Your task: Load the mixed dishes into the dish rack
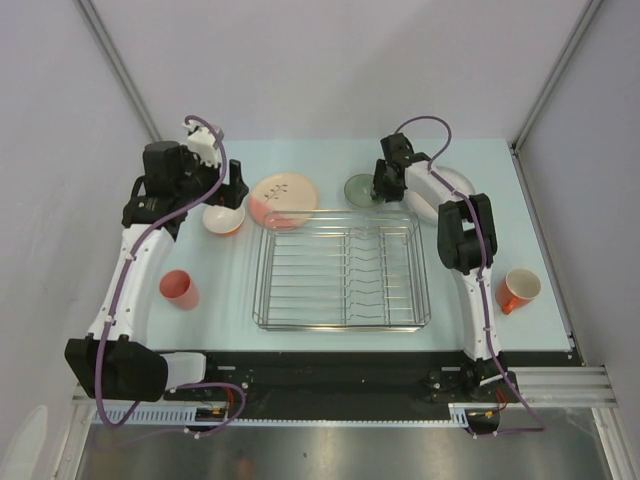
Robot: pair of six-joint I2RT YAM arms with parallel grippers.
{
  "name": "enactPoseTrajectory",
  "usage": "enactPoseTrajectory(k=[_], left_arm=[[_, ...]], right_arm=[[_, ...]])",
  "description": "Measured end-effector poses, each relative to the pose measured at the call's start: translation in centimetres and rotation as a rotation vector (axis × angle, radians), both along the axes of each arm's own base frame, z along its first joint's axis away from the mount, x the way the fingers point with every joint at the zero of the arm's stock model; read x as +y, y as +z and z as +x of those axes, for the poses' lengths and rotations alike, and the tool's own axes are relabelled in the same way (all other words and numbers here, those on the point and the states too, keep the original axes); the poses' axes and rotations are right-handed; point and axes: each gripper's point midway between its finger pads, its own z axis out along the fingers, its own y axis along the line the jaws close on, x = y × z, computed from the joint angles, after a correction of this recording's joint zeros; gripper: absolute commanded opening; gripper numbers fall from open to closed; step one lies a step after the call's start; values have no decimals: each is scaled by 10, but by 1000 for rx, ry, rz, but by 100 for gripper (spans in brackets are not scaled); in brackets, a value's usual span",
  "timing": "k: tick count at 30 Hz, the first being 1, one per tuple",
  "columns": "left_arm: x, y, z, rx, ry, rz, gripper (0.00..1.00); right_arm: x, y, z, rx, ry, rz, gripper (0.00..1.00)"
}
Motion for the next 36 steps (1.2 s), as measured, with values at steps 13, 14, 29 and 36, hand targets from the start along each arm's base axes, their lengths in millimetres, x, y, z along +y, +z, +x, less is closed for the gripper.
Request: enactPoseTrajectory(k=[13,14,29,36], left_arm=[[0,3,-6,-17,-2,2,100],[0,3,-6,-17,-2,2,100],[0,-1,-4,-22,-2,0,100],[0,-10,1,-7,-2,0,100]], right_arm=[[9,1,3,-32,-4,45,0],[9,1,3,-32,-4,45,0],[-21,82,-26,-193,-76,-317,0],[-15,211,-87,-452,-200,-516,0]])
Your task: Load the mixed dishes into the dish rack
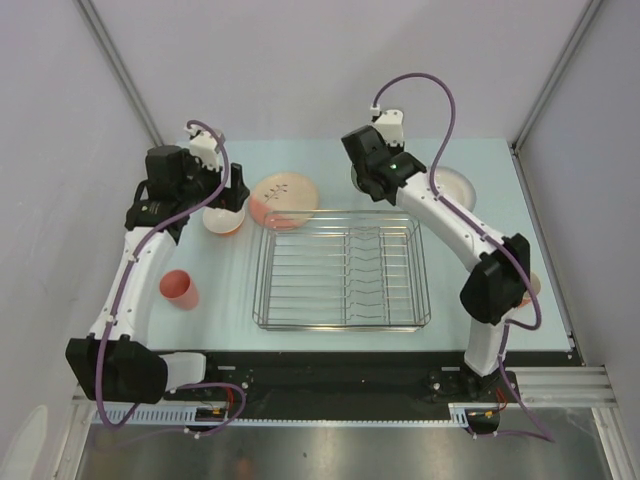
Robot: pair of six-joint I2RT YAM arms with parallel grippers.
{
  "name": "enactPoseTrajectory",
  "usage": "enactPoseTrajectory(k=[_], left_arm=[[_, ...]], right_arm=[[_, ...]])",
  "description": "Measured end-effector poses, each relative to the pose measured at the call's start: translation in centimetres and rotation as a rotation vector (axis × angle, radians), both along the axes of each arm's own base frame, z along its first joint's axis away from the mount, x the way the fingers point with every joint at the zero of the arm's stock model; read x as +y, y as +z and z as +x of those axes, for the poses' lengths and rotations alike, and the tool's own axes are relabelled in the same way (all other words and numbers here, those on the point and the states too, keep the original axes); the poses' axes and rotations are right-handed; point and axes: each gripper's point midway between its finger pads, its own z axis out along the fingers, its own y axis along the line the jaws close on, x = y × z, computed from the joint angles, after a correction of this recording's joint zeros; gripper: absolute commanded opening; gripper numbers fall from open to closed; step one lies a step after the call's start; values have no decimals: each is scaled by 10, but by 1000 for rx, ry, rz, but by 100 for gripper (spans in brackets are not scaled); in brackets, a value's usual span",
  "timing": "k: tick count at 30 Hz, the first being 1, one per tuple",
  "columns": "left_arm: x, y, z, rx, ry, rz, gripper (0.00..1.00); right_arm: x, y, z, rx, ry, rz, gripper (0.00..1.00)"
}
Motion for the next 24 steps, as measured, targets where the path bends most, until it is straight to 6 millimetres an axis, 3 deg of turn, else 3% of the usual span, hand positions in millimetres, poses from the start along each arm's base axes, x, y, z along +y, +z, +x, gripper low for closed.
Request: enactPoseTrajectory(k=[2,4,8,17,24], left_arm=[[0,-2,1,3,0,0,100],[0,-3,1,7,-1,0,100],[-1,-5,2,12,-3,-1,100],[-3,-10,3,28,-17,-8,100],[-4,-11,3,34,-19,-9,100]], right_arm=[[-7,15,-21,-34,-55,-29,0],[-22,17,-44,-48,-129,-89,0],[-43,-6,-83,-7,-231,-202,0],[-53,-59,-126,51,-266,-286,0],[-38,-65,-140,57,-211,-286,0]])
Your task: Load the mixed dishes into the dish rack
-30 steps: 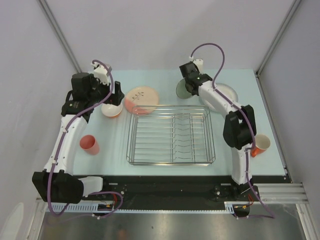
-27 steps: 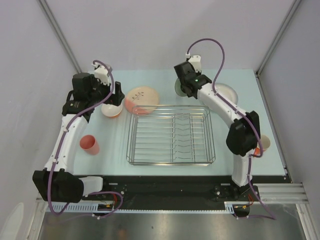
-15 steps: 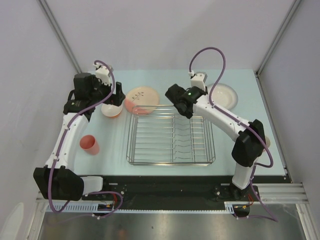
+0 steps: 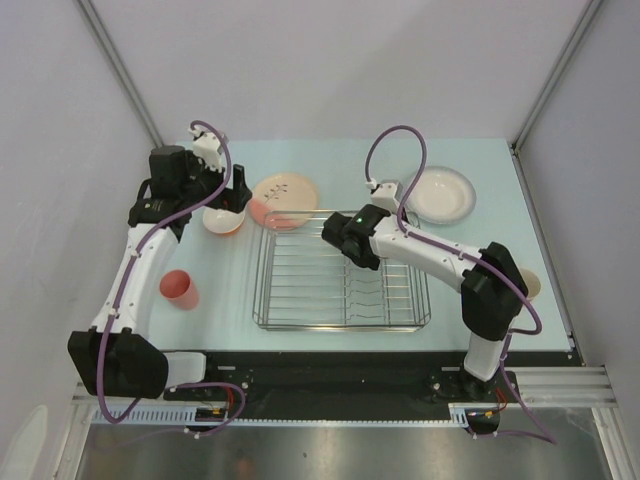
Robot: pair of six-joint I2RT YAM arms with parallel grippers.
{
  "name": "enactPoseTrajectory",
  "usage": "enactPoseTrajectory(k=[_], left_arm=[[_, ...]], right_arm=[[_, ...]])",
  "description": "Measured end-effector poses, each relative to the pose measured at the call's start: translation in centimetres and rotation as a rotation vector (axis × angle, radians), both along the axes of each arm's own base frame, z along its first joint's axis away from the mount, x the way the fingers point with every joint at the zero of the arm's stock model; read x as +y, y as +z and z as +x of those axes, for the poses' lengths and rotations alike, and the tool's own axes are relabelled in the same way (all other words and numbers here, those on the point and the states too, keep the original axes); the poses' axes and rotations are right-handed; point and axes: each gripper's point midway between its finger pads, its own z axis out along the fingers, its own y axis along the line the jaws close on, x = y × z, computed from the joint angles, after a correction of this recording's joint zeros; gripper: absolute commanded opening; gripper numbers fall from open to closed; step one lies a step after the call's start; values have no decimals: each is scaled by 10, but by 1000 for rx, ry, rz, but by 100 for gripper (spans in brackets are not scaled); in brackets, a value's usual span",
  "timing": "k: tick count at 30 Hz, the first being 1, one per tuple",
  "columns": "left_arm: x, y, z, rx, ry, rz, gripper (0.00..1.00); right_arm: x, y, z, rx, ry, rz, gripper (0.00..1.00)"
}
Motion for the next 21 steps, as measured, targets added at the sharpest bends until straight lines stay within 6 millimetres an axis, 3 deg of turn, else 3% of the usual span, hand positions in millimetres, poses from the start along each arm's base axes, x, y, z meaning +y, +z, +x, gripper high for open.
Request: enactPoseTrajectory(k=[7,21], left_arm=[[0,0,0,0,-1,0,100],[-3,-3,-1,11,-18,-10,100]], right_arm=[[-3,-14,-9,41,19,-54,0],[-21,-17,-11,62,2,-109,0]])
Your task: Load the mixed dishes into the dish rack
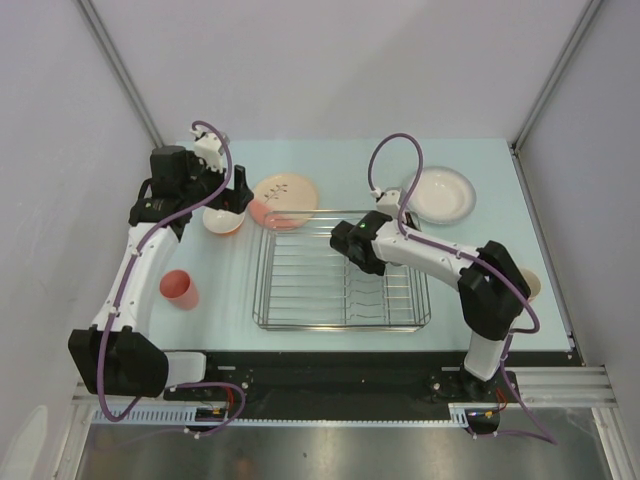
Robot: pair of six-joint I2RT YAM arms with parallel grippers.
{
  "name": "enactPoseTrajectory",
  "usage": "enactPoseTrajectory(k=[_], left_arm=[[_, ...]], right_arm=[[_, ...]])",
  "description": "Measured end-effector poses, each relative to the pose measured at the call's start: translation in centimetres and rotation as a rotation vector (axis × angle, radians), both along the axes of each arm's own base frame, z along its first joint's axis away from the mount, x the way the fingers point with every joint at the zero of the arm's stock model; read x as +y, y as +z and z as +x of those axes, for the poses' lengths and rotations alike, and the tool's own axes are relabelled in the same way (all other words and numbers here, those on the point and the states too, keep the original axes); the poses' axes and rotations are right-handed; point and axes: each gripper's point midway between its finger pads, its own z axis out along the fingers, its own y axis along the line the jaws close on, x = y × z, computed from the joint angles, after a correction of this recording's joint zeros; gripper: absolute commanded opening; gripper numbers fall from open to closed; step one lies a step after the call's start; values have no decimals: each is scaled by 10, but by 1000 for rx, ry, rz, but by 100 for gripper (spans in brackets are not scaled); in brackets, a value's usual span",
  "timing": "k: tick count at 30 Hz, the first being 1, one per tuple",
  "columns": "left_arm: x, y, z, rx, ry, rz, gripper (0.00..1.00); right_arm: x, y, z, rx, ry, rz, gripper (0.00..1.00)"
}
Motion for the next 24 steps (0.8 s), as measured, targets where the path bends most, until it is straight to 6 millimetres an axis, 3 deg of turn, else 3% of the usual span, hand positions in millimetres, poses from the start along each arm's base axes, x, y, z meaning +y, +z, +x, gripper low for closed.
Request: enactPoseTrajectory(k=[7,11,12,13,16,18,24], left_arm=[[0,0,0,0,-2,-1,100],[0,0,0,0,-2,-1,100],[0,0,0,0,-2,-1,100],[0,0,0,0,-2,-1,100],[0,0,0,0,-2,-1,100],[0,0,0,-1,-2,-1,100],[0,-2,2,2,-2,-1,100]], right_arm=[[6,-15,1,33,16,-54,3],[14,-39,1,81,27,-106,24],[16,-44,1,90,29,-111,36],[18,-48,1,98,33,-121,40],[21,-50,0,95,45,-132,54],[24,-49,-1,88,51,-128,75],[32,-41,3,63,60,-107,83]])
